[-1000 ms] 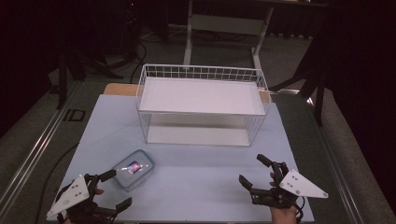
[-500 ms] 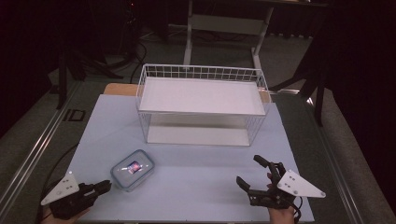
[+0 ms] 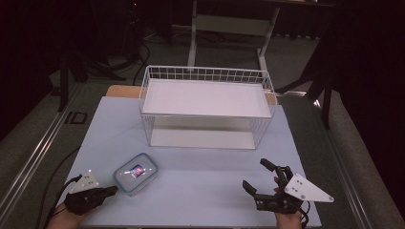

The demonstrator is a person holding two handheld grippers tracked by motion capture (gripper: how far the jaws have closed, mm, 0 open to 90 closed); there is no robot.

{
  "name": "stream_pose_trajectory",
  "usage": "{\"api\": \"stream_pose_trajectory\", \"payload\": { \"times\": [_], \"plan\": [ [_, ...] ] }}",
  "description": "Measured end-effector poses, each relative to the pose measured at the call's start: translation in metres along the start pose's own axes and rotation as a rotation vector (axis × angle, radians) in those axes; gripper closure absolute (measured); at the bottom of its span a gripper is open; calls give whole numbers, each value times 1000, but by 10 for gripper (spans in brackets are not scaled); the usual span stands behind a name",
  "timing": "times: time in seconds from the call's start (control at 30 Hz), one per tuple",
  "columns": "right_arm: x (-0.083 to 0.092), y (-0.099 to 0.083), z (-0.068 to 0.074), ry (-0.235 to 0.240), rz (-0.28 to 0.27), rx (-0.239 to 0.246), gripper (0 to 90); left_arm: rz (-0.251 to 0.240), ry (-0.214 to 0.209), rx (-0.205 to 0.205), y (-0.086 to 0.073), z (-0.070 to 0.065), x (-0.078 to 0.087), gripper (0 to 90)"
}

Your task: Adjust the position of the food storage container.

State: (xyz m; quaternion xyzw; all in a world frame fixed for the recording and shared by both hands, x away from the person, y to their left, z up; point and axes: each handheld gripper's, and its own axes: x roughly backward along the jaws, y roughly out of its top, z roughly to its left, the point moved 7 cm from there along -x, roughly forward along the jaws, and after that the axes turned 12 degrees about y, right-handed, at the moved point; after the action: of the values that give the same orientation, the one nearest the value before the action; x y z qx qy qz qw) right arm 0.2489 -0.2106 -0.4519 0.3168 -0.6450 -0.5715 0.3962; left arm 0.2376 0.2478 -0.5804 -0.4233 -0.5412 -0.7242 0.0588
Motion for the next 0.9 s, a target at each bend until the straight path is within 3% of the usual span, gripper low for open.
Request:
{"api": "stream_pose_trajectory", "payload": {
  "times": [0.23,0.47,0.6,0.77,0.87,0.9],
  "plan": [
    [1,0,-1,1,-2,-4,137,-1,23,23,12,12,-11,900],
    [1,0,0,6,0,-1,137,-3,58,18,26,16,-29,900],
    [1,-1,1,10,2,0,137,-18,69,44,26,19,-29,900],
    [1,-1,0,13,0,-2,137,-48,121,22,28,23,-21,900],
    [0,-1,1,19,3,-8,137,-41,118,-5,29,24,-25,900],
    [-1,-2,2,20,6,-5,137,-38,115,6,30,24,-27,900]
  ]
}}
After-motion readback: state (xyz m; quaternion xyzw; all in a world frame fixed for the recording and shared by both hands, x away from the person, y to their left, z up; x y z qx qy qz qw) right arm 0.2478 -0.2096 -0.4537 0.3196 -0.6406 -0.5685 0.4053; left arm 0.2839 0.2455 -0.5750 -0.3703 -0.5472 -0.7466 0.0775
